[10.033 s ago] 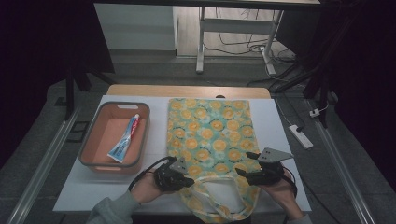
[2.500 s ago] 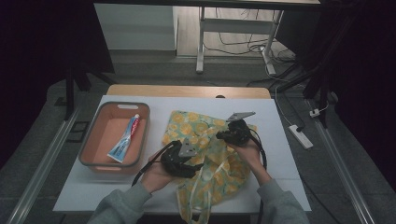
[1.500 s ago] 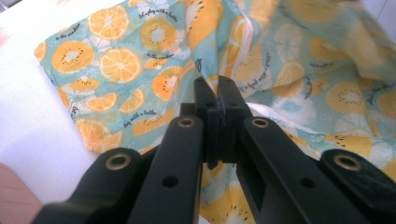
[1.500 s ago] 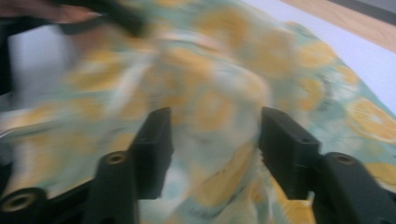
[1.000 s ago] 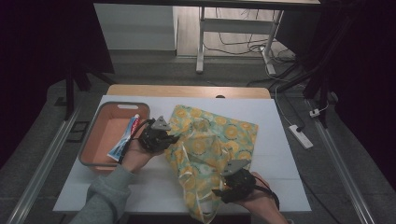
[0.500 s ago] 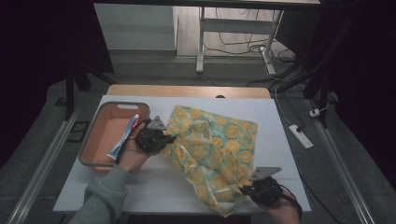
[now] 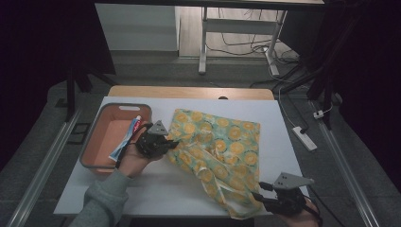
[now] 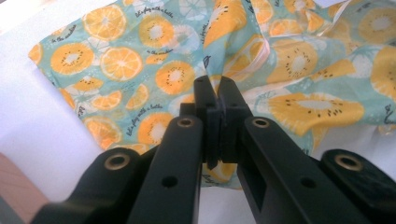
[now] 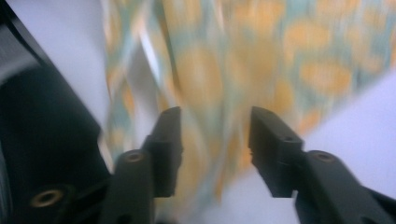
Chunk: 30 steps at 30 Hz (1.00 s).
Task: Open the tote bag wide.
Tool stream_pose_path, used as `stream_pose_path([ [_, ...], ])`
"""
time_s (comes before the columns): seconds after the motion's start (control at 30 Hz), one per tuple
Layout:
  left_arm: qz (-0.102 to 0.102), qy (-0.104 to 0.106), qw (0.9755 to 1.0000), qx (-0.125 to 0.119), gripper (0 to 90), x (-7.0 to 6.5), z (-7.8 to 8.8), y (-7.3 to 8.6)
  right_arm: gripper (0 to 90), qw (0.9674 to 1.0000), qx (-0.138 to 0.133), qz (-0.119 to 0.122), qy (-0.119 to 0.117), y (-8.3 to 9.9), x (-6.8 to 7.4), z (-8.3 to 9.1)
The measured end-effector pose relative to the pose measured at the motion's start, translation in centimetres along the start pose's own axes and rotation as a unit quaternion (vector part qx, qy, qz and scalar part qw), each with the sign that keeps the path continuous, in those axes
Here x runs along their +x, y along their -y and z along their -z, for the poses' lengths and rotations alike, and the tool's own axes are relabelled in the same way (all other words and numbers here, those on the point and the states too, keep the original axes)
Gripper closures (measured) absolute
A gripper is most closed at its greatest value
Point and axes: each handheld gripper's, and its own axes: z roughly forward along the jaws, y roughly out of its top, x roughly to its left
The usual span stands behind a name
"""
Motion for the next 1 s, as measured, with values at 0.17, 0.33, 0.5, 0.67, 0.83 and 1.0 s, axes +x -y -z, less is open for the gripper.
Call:
stream_pose_path([
  [0.17, -0.003, 0.003, 1.0000, -0.002, 87.4, -0.1, 0.1, 0.0, 43.1, 0.9990, -0.006, 0.035, -0.029, -3.7, -0.2, -2.4],
  [0.33, -0.004, 0.006, 1.0000, -0.006, 87.2, -0.1, 0.3, 0.0, 44.1, 0.9938, 0.039, 0.072, -0.076, -7.9, -0.4, -9.7],
  [0.5, -0.004, 0.006, 0.9999, -0.009, 87.1, 0.0, 0.5, 0.1, 77.3, 0.9879, 0.074, 0.075, -0.113, -9.6, -0.3, -13.5],
  [0.67, -0.001, 0.001, 0.9999, -0.013, 86.8, 0.3, 0.8, 0.3, 89.0, 0.9908, 0.057, 0.067, -0.102, -10.9, -1.1, -13.5],
  [0.83, 0.006, -0.007, 0.9997, -0.021, 83.5, 0.4, 0.8, 0.3, 89.1, 0.9939, 0.005, 0.051, -0.098, -12.1, -2.4, -11.3],
  [1.0, -0.014, -0.029, 0.9982, -0.051, 59.8, -1.4, 1.6, -0.6, 89.1, 0.9950, -0.027, 0.032, -0.091, -12.7, -3.8, -10.8],
])
